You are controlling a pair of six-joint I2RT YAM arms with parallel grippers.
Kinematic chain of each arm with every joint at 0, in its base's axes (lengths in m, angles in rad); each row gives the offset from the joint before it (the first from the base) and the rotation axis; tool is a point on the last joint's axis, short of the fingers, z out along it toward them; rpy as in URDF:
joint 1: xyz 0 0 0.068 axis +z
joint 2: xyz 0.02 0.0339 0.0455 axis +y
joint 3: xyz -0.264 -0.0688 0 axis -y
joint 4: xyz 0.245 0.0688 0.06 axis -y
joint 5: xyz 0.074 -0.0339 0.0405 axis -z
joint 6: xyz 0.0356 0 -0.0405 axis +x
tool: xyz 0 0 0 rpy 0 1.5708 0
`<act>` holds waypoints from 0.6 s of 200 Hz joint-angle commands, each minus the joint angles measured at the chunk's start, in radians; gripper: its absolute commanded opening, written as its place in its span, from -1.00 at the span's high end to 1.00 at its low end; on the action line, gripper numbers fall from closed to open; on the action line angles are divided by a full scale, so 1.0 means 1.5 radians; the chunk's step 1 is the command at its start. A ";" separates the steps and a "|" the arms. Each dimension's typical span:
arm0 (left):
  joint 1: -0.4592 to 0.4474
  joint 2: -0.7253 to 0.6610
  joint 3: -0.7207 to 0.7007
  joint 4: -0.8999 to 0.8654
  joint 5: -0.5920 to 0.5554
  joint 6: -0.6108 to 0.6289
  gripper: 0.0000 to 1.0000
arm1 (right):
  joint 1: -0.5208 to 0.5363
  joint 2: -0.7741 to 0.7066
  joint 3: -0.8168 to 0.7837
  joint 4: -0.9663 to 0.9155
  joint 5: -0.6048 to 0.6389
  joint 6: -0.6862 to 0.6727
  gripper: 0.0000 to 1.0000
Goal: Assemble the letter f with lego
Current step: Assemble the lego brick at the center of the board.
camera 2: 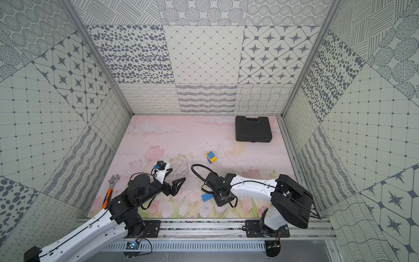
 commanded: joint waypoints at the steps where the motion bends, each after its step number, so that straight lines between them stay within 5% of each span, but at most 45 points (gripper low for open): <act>1: 0.000 0.001 0.002 0.008 0.002 0.002 -0.98 | -0.028 0.002 0.063 -0.016 0.005 -0.037 0.27; 62: 0.001 -0.010 -0.002 0.004 -0.001 -0.002 -0.98 | -0.201 0.082 0.346 -0.120 -0.029 -0.248 0.30; 120: 0.000 -0.021 -0.005 0.000 -0.006 -0.001 -0.98 | -0.251 0.263 0.593 -0.188 -0.058 -0.379 0.30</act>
